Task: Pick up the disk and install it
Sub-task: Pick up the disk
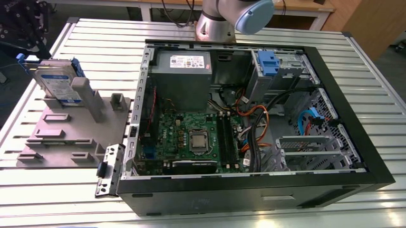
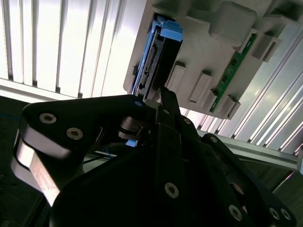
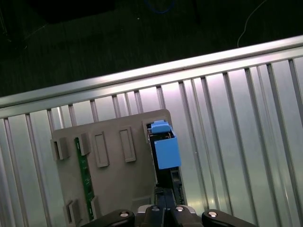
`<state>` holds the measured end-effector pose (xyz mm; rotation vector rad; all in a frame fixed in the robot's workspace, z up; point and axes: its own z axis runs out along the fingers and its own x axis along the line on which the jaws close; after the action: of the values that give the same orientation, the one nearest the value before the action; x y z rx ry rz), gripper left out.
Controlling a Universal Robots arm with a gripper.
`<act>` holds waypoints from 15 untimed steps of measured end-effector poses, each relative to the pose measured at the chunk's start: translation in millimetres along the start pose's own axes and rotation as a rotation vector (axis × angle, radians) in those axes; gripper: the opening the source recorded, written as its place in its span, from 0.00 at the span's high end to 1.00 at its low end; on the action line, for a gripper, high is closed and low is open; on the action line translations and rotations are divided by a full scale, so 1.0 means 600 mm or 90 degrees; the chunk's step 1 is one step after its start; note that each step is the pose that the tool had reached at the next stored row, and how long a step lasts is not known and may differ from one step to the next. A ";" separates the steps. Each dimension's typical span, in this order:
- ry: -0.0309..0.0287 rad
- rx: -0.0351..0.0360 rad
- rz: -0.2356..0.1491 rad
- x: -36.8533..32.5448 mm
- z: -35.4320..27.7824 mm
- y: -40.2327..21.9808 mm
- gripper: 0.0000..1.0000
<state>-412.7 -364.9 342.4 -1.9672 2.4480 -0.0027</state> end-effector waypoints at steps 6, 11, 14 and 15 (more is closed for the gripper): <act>0.0000 0.0000 0.000 0.000 -0.001 0.000 0.89; 0.0001 -0.0001 0.000 0.000 -0.001 0.001 0.89; 0.0000 0.0000 0.000 0.000 0.000 0.001 0.89; -0.0001 0.0001 0.000 0.000 0.001 0.001 0.89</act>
<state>-413.5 -364.9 341.6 -1.9671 2.4478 -0.0028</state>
